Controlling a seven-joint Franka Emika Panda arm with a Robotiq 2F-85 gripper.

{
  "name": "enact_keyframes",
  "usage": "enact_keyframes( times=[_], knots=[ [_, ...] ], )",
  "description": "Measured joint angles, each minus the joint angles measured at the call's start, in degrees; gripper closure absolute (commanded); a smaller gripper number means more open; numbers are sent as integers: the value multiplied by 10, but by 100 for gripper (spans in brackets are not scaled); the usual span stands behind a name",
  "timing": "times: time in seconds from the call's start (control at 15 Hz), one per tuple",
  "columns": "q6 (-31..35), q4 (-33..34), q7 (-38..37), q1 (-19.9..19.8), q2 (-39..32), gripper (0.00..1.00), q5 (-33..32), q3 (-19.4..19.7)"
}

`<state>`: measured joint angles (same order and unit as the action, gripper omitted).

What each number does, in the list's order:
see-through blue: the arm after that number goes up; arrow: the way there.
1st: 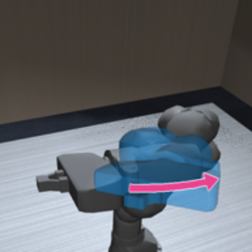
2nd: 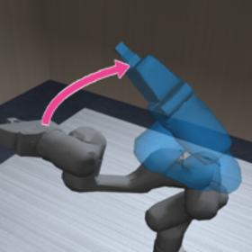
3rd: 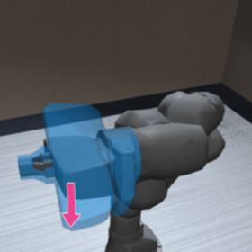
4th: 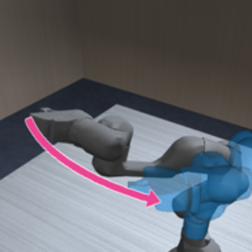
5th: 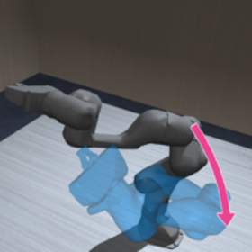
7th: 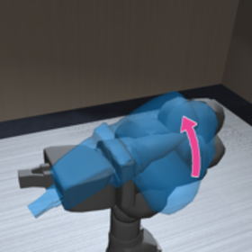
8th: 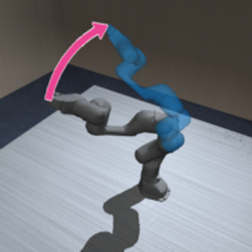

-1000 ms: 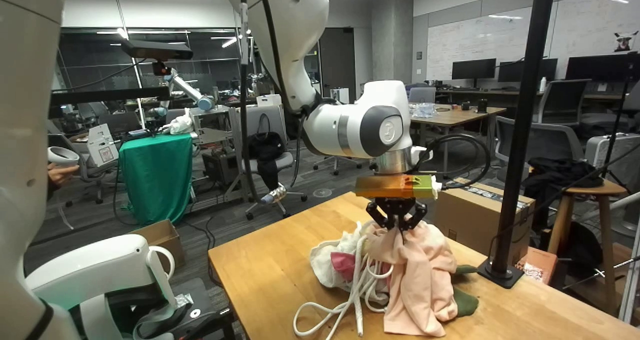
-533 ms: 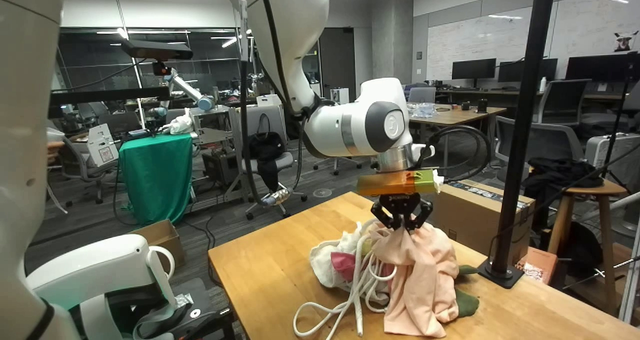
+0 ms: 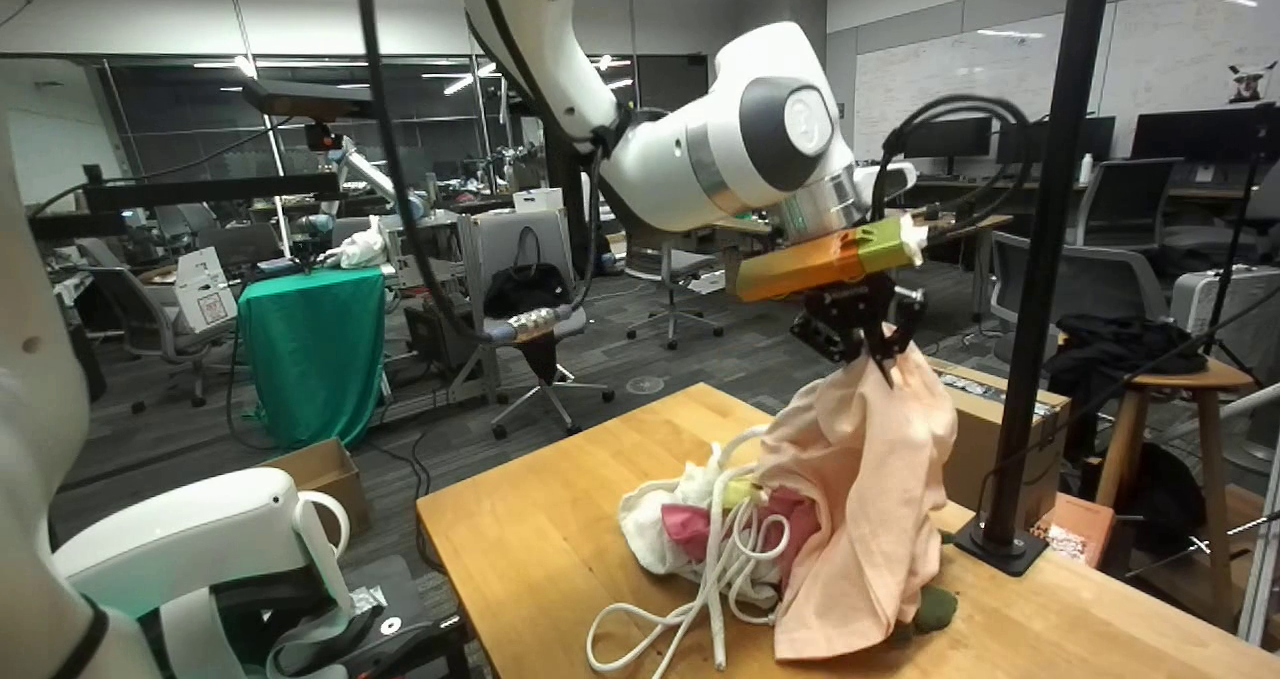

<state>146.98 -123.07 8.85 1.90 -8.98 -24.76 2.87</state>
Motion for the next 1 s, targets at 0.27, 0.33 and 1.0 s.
enact_keyframes(
  times=[0.27, 0.33, 1.0],
  knots=[
    [9, -16, -52, -24, 90, 95, -33, 24],
    [10, -20, -68, -33, 109, 95, -43, 28],
    [67, -30, -298, -136, 184, 95, -188, 33]
  ],
)
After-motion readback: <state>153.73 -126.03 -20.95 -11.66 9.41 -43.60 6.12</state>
